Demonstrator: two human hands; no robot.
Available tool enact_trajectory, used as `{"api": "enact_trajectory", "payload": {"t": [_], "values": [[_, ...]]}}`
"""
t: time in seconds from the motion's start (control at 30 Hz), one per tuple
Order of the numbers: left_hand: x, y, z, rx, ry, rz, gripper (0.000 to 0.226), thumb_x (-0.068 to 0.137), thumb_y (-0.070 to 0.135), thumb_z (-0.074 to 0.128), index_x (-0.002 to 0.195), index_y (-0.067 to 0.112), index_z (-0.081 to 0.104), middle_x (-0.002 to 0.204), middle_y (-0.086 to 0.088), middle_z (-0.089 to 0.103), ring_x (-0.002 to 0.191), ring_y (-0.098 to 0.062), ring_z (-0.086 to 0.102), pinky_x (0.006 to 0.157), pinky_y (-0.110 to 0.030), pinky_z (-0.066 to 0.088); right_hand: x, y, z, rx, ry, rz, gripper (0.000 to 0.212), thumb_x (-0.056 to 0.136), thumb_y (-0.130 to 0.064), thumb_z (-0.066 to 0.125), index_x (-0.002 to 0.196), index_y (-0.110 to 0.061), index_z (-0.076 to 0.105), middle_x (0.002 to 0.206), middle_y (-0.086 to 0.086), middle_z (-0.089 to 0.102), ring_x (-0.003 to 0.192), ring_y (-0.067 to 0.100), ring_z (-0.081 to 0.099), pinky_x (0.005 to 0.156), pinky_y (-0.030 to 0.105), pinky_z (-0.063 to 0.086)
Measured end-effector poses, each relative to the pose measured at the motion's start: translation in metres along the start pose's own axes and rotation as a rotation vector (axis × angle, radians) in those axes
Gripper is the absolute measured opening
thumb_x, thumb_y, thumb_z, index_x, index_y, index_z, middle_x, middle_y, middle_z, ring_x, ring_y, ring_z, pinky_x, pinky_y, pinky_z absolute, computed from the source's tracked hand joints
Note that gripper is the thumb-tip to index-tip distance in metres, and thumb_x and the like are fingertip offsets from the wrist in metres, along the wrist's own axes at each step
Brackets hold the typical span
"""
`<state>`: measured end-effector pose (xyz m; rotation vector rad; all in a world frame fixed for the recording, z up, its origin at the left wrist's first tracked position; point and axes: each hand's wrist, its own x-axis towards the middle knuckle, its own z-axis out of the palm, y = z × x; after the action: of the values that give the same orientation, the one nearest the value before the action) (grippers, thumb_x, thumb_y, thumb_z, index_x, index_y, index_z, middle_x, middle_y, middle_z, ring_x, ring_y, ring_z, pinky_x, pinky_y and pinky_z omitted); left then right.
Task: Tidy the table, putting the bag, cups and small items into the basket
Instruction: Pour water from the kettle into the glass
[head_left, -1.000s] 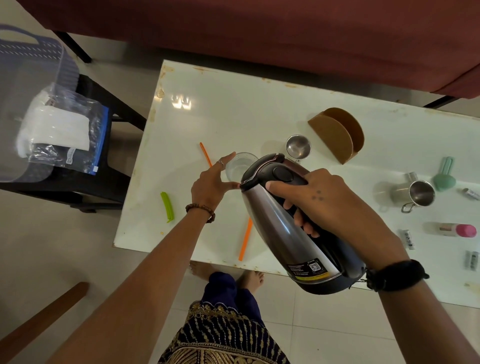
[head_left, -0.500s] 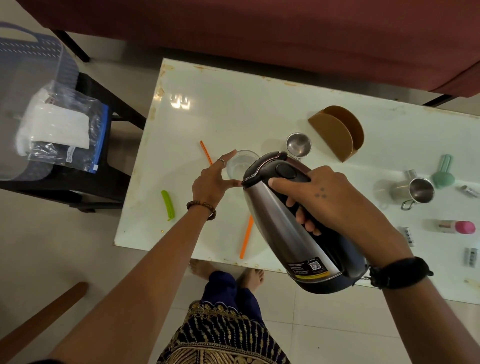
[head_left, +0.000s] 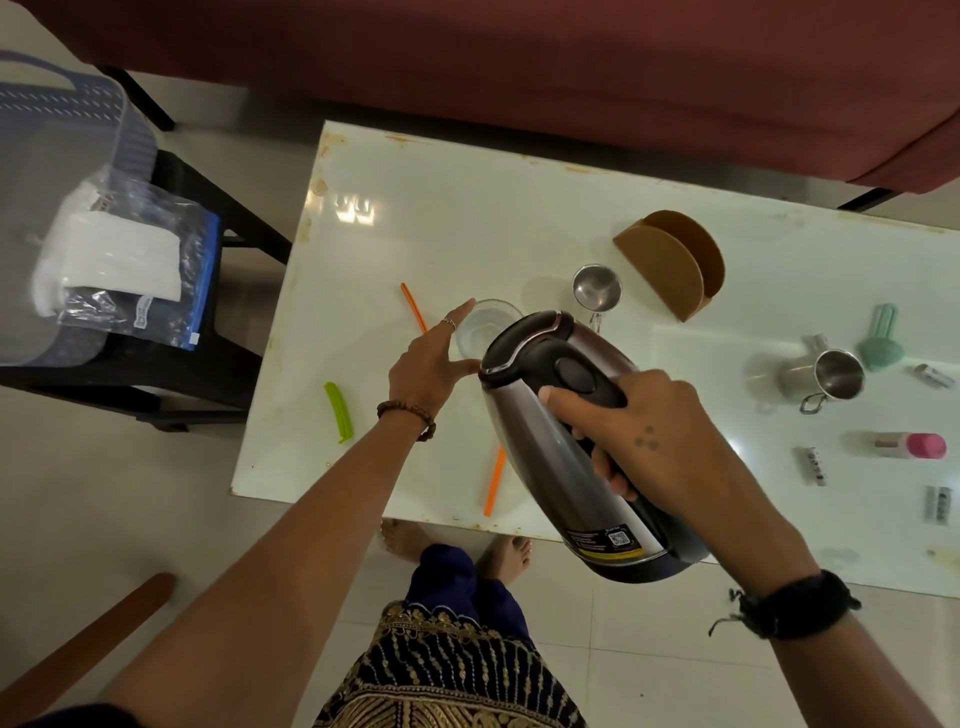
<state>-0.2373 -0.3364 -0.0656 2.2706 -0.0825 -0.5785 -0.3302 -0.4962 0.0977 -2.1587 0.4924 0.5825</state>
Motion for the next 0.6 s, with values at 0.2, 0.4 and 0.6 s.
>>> {"api": "enact_trajectory", "payload": {"t": [0.2, 0.4, 0.6], "values": [[-0.012, -0.005, -0.002, -0.054, 0.008, 0.03, 0.059, 0.088, 0.023, 0.057, 0.141, 0.026, 0.031, 0.139, -0.003, 0.047, 0.117, -0.026, 0.053, 0.095, -0.042, 0.047, -0.029, 0.007, 0.019, 0.191, 0.237, -0.044, 0.045, 0.081, -0.039, 0.064, 0.039, -0.029, 0.052, 0.031, -0.008, 0.049, 0.029, 0.003, 0.047, 0.041, 0.008, 0.04], [-0.049, -0.018, -0.046, -0.346, 0.248, 0.154, 0.025, 0.091, 0.003, 0.05, 0.113, 0.01, 0.059, 0.106, -0.007, 0.066, 0.098, -0.019, 0.063, 0.089, -0.03, 0.051, -0.05, -0.034, 0.035, 0.252, 0.158, -0.153, 0.049, 0.071, -0.058, 0.068, 0.04, -0.024, 0.049, 0.032, -0.004, 0.045, 0.03, 0.005, 0.044, 0.04, 0.018, 0.041], [-0.077, -0.068, -0.134, -0.399, 0.54, 0.067, 0.019, 0.088, -0.006, 0.049, 0.1, 0.006, 0.056, 0.073, 0.022, 0.065, 0.074, 0.021, 0.054, 0.073, -0.007, 0.04, -0.049, -0.11, 0.079, 0.289, 0.055, -0.355, 0.049, 0.063, -0.056, 0.061, 0.06, -0.009, 0.048, 0.037, 0.0, 0.041, 0.032, 0.003, 0.038, 0.034, 0.018, 0.032]]}}
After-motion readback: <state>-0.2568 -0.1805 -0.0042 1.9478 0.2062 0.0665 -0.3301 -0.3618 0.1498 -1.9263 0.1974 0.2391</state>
